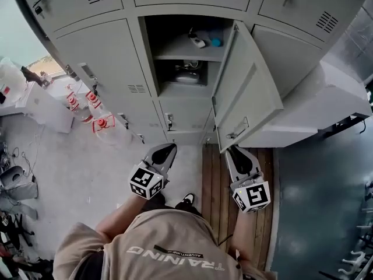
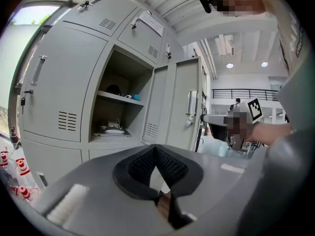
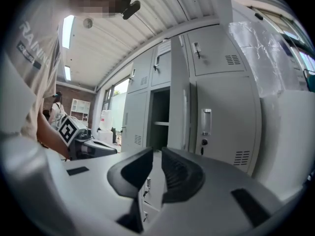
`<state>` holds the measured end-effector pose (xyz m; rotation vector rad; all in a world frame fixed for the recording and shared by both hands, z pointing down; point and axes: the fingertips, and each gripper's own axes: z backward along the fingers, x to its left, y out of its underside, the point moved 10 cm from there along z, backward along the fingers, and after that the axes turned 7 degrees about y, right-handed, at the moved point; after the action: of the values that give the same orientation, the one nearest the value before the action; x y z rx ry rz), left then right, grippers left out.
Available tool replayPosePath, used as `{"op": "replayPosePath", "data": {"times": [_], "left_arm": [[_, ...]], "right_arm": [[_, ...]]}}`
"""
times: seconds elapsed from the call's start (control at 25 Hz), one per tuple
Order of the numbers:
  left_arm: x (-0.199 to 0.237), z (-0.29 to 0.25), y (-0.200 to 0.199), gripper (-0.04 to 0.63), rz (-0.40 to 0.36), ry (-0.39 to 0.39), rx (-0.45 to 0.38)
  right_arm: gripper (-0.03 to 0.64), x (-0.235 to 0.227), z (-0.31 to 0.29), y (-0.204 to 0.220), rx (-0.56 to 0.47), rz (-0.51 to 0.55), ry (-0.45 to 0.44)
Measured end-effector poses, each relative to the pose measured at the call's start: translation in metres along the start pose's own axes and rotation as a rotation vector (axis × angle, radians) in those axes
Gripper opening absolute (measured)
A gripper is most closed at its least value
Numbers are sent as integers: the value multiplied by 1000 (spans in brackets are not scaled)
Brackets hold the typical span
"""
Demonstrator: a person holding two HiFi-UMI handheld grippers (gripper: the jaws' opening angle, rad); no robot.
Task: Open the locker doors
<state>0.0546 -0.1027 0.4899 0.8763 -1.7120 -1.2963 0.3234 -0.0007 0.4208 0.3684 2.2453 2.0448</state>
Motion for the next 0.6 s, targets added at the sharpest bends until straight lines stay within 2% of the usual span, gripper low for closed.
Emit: {"op": "replayPosePath", "data": {"times": [0.2, 0.6], "left_arm": [[24, 18, 7, 6, 11, -17, 4], [109, 62, 2, 6, -6, -52, -16]], "right_arm": [[58, 31, -16, 15, 26, -81, 30], [39, 103, -111, 26, 74, -37, -10]]}}
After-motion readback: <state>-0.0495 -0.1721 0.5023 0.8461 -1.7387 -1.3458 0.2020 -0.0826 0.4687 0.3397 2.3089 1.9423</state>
